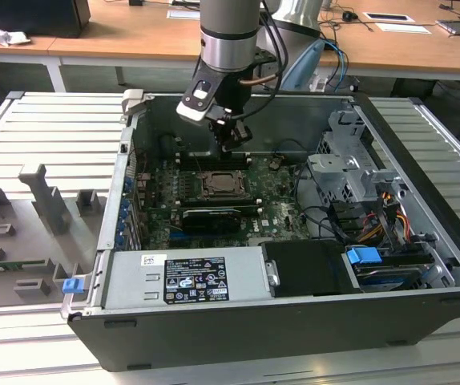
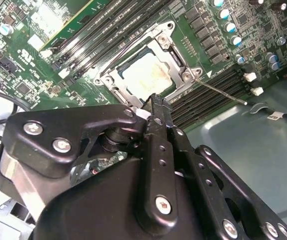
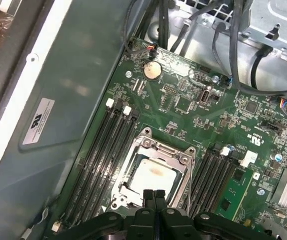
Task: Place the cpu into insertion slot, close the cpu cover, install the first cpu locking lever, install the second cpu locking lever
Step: 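Install the first cpu locking lever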
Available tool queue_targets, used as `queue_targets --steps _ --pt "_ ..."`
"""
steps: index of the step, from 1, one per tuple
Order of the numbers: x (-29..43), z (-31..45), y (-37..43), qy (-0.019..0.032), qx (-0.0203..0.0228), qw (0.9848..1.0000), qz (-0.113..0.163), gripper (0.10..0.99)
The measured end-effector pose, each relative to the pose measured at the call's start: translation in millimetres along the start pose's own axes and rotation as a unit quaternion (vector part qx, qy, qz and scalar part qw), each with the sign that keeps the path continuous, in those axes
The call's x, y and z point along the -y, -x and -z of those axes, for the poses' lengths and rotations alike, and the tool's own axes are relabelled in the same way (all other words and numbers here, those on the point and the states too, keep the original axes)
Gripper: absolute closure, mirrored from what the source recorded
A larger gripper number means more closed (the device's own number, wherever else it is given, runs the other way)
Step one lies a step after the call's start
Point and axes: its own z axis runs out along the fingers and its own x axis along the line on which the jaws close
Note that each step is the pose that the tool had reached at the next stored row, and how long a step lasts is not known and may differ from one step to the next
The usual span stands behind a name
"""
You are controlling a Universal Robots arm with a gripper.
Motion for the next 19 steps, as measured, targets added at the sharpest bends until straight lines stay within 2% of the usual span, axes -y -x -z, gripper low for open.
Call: queue_targets --steps 10,19 --pt "-0.1 0.0 0.1 -0.0003 -0.0015 0.9991 0.043 0.980" --pt "0.0 0.0 0.1 -0.0005 -0.0029 0.9966 0.083 0.980"
